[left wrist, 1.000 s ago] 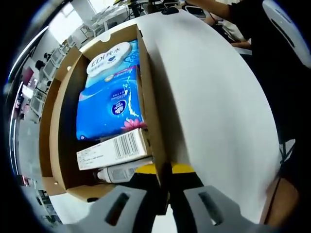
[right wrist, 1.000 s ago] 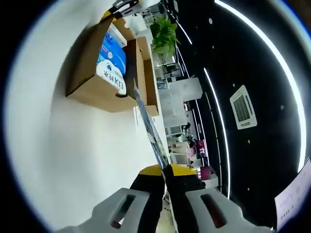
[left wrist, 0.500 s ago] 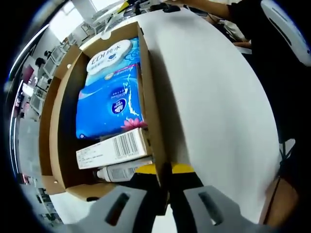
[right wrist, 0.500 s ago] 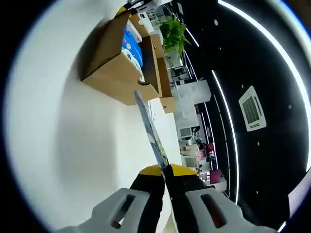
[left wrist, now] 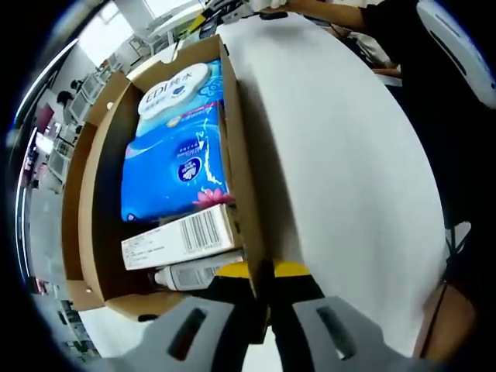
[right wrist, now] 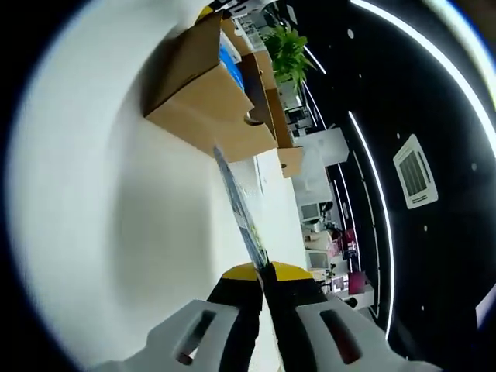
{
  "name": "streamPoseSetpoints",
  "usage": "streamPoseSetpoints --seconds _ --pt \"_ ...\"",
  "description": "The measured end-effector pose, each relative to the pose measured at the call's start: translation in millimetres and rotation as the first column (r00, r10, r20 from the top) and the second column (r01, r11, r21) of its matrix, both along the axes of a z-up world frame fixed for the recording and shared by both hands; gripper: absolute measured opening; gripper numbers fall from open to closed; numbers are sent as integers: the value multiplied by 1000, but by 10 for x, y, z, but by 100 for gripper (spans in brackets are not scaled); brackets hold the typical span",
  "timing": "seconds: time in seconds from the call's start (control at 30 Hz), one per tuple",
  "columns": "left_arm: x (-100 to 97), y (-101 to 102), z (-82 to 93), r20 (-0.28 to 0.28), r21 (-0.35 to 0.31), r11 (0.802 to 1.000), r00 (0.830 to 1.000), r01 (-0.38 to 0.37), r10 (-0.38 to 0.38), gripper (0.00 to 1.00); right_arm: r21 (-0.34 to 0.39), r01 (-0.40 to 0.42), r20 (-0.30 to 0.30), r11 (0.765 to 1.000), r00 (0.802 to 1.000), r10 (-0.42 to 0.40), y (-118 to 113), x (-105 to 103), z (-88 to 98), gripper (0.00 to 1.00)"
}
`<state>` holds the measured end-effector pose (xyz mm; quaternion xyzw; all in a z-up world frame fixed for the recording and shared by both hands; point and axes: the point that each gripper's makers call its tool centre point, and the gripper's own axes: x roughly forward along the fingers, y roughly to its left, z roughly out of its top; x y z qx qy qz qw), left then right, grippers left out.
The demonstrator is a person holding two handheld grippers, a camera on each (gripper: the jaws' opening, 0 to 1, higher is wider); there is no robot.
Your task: Operate the shoe box by opening the lid, removing the specified soft item, and placing it in the target area until the item is outside and the box remains undamaged.
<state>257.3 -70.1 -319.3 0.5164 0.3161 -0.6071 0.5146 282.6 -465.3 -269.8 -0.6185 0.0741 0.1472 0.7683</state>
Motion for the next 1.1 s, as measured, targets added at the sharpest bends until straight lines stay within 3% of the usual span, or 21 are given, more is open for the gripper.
streamPoseSetpoints --seconds 1.1 --pt "21 8 -3 7 16 1000 1000 -3 3 4 -7 -22 -169 1000 985 21 98 58 -393 1"
